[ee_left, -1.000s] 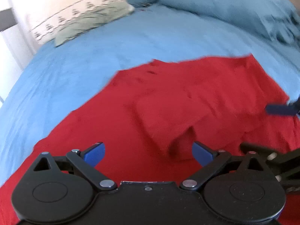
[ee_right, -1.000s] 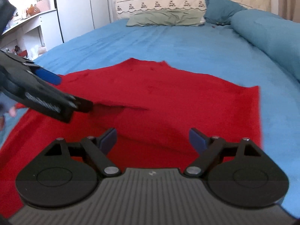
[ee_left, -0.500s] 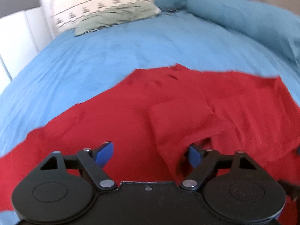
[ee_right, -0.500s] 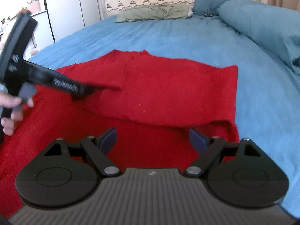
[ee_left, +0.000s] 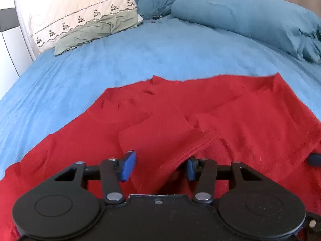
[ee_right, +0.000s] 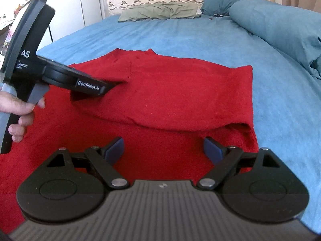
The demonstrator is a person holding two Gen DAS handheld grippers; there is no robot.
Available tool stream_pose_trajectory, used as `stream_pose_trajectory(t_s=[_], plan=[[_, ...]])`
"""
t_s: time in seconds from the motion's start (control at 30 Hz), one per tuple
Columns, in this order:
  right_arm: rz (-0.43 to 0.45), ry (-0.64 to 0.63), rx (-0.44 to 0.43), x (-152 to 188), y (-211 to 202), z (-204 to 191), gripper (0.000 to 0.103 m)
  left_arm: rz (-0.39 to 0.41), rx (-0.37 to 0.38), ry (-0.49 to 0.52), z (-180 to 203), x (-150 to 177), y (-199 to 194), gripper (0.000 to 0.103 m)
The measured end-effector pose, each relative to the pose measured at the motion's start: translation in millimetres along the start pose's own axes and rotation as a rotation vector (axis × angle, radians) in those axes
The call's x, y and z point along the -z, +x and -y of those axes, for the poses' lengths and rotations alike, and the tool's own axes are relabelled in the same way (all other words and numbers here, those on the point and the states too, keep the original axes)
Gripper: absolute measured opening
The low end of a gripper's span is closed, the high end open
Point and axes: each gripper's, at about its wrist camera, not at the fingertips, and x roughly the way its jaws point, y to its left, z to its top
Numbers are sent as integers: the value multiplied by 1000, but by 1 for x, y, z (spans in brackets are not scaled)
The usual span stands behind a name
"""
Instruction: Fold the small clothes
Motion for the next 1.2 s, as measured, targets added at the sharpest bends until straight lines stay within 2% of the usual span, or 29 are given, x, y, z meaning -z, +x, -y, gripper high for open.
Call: stream_pose_trajectory(t_s=[0.03, 0.1, 0.13, 0.3, 0.5, 0.77, 0.87, 1.03, 1.1, 1.2], plan=[[2, 0, 6, -1, 0, 0, 102, 7, -1, -15, -4, -2, 1, 39], [7, 12, 18, -3, 2, 0, 102, 29, -31, -49, -14, -6, -2, 11], [8, 21, 21, -4, 3, 2, 102, 42, -47, -81, -21, -7, -5, 9], [12, 46, 20, -2, 4, 7, 102, 97, -68, -302, -70, 0, -24, 6], [17, 41, 28, -2, 7, 6, 103, 118, -104, -391, -104, 15, -34, 5], [20, 79, 35, -18, 18, 9, 103, 206, -206, -467, -134, 35, -61, 5], [6, 105, 27, -24, 23, 13, 103, 168, -202, -491, -143, 46, -57, 6], [8, 118, 76, -22, 25, 23, 103, 144, -227, -538, -148, 66, -65, 22], [6, 120, 90, -21, 22, 28, 103, 120, -266, -549, -153, 77, -71, 40], [-11, 123, 102, -18, 14, 37, 103, 99, -283, -561, -161, 92, -83, 43]])
